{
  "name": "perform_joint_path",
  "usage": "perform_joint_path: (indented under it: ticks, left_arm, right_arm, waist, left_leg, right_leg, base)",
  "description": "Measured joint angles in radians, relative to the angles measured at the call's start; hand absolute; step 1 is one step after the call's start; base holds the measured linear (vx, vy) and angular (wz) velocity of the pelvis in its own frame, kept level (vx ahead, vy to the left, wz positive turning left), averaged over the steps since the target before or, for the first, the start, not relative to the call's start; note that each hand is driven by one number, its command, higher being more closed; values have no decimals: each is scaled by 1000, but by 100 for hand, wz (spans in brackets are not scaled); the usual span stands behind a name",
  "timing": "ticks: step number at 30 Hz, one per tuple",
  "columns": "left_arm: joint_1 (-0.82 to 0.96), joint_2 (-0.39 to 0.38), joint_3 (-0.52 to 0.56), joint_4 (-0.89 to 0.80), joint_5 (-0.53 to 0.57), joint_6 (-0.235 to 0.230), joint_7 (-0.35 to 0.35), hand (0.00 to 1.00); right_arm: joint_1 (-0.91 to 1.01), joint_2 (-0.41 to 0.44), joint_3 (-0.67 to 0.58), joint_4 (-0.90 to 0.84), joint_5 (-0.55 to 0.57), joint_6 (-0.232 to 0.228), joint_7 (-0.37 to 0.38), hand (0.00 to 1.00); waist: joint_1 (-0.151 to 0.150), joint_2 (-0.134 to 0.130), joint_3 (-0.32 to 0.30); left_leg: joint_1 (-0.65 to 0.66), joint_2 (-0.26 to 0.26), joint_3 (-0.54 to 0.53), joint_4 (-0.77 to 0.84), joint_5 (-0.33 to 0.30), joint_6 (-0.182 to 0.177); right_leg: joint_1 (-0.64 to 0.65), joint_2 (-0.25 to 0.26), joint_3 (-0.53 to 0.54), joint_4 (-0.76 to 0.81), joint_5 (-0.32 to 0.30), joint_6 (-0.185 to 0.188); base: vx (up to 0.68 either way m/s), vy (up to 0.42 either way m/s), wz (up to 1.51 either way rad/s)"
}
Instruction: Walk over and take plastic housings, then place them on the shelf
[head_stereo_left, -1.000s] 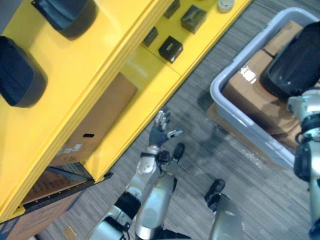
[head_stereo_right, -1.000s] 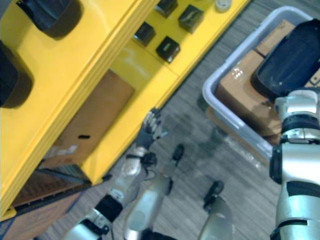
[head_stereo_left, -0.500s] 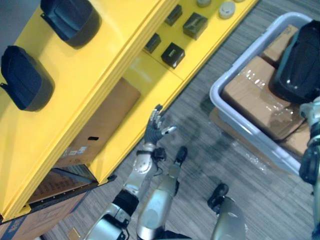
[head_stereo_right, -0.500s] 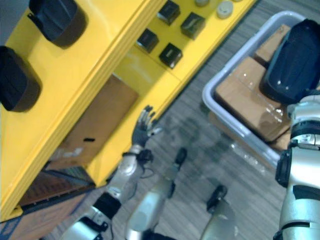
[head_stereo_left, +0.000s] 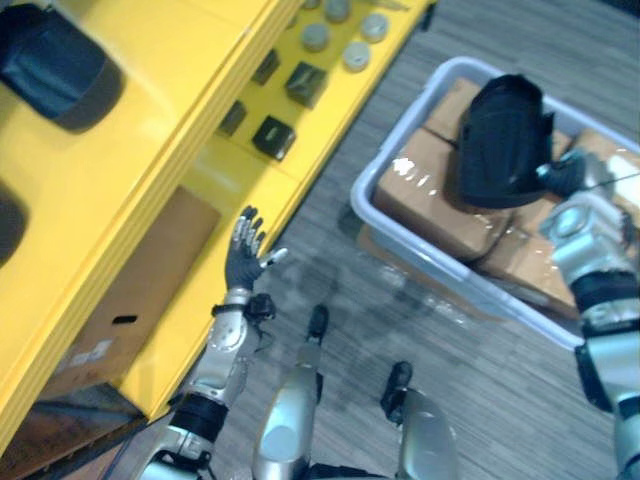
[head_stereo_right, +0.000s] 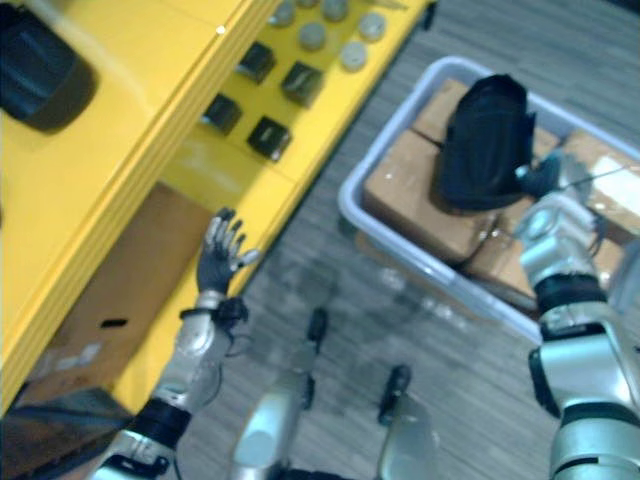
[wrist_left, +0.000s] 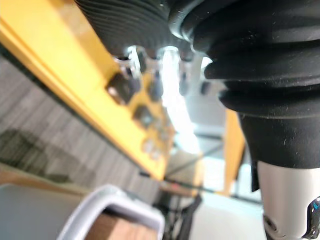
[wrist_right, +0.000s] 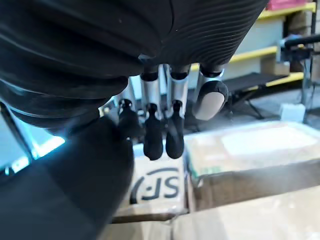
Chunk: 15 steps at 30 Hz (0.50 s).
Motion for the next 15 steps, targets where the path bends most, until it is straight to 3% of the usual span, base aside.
perform_joint_path:
  ticks: [7, 10, 15]
  left_arm:
    - [-133, 39, 29, 61, -46, 82, -66, 0]
    - [-202, 38, 21, 152, -82, 146, -92, 0]
    - [-259, 36, 9, 249, -154, 258, -128, 0]
  right_arm:
    - [14, 36, 1, -53, -37, -37, 0, 100]
    - [13, 42, 1, -79, -52, -42, -11, 100]
    - [3, 64, 1, -79, -62, -85, -100, 100]
  waist:
    - [-38, -3, 0]
    - [-44, -4, 0]
    - [-49, -4, -1]
  left_leg:
    - [27, 5, 71, -1, -18, 24]
    - [25, 12, 104, -1, -21, 26]
    - [14, 14, 123, -1, -15, 25]
  right_leg:
    - [21, 0, 41, -36, 31, 9]
    - [21, 5, 51, -60, 49, 11]
    - [10, 9, 65, -78, 60, 14]
  base:
    - [4, -2, -17]
    - [6, -8, -12]
    - [27, -21, -9]
